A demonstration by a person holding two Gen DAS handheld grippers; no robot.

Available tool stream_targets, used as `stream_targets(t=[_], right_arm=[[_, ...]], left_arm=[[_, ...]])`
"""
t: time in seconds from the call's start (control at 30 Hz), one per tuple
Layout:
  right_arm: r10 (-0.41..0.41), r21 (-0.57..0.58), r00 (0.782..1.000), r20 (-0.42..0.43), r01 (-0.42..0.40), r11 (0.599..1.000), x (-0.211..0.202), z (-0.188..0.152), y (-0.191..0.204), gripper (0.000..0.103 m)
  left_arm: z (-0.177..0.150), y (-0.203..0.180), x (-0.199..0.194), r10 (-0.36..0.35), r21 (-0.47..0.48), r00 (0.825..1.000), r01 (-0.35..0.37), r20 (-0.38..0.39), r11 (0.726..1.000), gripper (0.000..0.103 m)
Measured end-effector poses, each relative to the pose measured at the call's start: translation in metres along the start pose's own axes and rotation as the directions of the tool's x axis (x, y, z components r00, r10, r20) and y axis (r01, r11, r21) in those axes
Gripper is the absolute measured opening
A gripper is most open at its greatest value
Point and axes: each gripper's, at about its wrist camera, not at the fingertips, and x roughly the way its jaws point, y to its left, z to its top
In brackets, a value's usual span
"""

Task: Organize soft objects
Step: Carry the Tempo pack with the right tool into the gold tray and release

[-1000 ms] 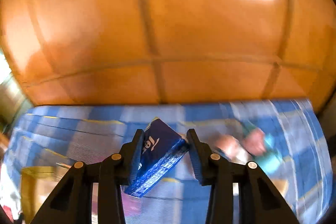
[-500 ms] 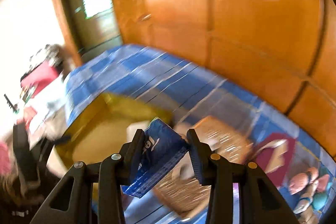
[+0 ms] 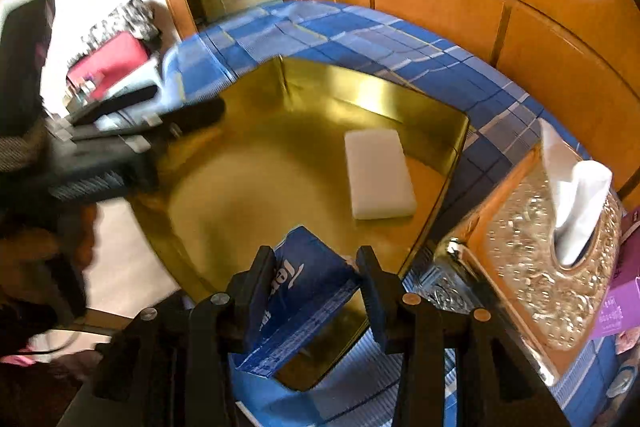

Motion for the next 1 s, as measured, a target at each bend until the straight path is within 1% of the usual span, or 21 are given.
stream_targets(t=[0.07, 0.1, 0.17, 0.27, 0.3, 0.33, 0.47, 0.63, 0.87, 1.0], right_arm=[[-0.009, 0.001, 1.0, -0.011, 0.009, 1.0, 0.008, 0.001, -0.001, 0.045], [-0.028, -0.002, 1.0, -0.007, 0.028, 1.0, 0.011, 0.001, 0.0, 0.047], [-0.073, -0.012, 0.997, -0.002, 0.073, 0.997, 0.016, 0.001, 0.0, 0.048], [-0.092, -0.003, 0.996, -0.004, 0.092, 0.996, 0.017, 0.0, -0.001, 0.058], [-0.1, -0.004, 0.995, 0.008, 0.1, 0.995, 0.015, -0.001, 0.0, 0.063], [-0.096, -0.008, 0.995, 0.023, 0.097, 0.995, 0.012, -0.001, 0.001, 0.065], [-0.099, 0.018, 0.991, 0.087, 0.098, 0.995, -0.008, -0.005, -0.001, 0.065], [-0.129, 0.056, 0.983, 0.134, 0.123, 0.991, -0.028, -0.012, -0.006, 0.065], [-0.201, 0.114, 0.962, 0.186, 0.182, 0.977, -0.053, -0.028, -0.019, 0.065], [-0.247, 0.167, 0.945, 0.215, 0.214, 0.962, -0.07, -0.039, -0.034, 0.065]], left_arm=[[0.0, 0.0, 0.001, -0.001, 0.002, 1.0, 0.001, -0.003, 1.0, 0.101], [-0.001, -0.001, 0.002, -0.002, 0.007, 1.0, 0.002, -0.006, 1.0, 0.101], [-0.002, -0.003, 0.003, -0.002, 0.015, 1.0, 0.002, -0.009, 1.0, 0.101], [-0.004, -0.009, 0.002, -0.005, 0.035, 1.0, 0.006, -0.01, 0.999, 0.101], [-0.005, -0.011, 0.002, -0.005, 0.042, 1.0, 0.006, -0.008, 0.999, 0.101], [-0.005, -0.013, 0.001, -0.006, 0.049, 1.0, 0.006, -0.008, 0.999, 0.101], [-0.006, -0.018, 0.0, -0.012, 0.061, 1.0, 0.012, -0.005, 0.998, 0.101], [-0.007, -0.022, -0.003, -0.02, 0.069, 1.0, 0.02, -0.002, 0.997, 0.101], [-0.01, -0.032, -0.007, -0.035, 0.097, 0.999, 0.035, 0.001, 0.995, 0.101], [-0.012, -0.038, -0.009, -0.044, 0.112, 0.999, 0.044, 0.001, 0.993, 0.101]])
